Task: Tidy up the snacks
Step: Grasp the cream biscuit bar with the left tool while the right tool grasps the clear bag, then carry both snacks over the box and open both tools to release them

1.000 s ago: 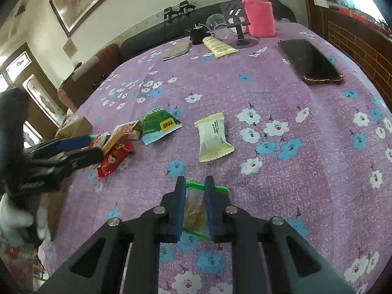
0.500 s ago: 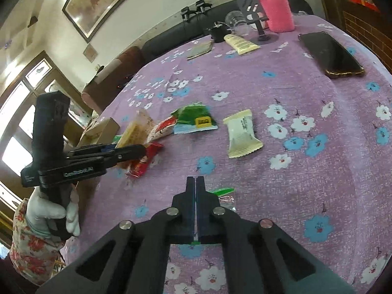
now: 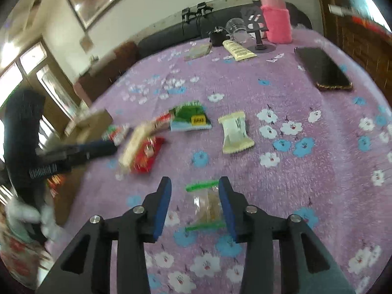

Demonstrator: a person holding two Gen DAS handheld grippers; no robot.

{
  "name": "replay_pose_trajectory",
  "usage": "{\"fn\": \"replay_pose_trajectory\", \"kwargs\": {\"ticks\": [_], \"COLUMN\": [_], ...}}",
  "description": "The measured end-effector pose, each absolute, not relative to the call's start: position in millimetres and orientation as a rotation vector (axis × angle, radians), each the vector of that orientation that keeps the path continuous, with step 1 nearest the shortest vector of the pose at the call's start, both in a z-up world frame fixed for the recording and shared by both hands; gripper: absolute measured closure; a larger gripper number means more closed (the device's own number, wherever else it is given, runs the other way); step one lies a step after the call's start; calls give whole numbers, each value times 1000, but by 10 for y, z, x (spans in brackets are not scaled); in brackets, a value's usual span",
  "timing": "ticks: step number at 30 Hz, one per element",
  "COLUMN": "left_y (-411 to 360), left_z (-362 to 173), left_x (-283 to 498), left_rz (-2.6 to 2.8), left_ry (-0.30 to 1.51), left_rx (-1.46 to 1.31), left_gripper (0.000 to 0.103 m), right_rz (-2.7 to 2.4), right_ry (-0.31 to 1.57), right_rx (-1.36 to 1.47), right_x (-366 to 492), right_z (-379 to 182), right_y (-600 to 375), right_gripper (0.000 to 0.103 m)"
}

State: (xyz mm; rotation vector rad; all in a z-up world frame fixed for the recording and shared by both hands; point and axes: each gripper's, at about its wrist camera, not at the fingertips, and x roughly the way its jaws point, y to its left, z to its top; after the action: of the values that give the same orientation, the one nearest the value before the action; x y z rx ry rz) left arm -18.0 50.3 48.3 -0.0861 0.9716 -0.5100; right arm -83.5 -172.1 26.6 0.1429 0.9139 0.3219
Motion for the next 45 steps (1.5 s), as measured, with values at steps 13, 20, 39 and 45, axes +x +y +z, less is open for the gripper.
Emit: {"fn": "replay_pose_trajectory", "kwargs": {"ticks": [13, 20, 39, 45], "left_y": [187, 398, 2686, 3055], "left_z": [157, 320, 775, 519], "left_x": [18, -179, -603, -499], "left_rz": [-366, -428, -55, 28], "left_ry": [981, 952, 829, 879], "left_rx": [160, 34, -219, -260], "left_gripper": [67, 68, 68, 67], "right_rz": [291, 336, 707, 711], "right_ry": [957, 927, 933, 975], "right_rx": [103, 153, 68, -11], "right_x": [-899, -997, -642, -424], "right_z": [191, 340, 798, 595], "right_y": [-1760, -1742, 435, 1206], "right_gripper": [75, 76, 75, 75]}}
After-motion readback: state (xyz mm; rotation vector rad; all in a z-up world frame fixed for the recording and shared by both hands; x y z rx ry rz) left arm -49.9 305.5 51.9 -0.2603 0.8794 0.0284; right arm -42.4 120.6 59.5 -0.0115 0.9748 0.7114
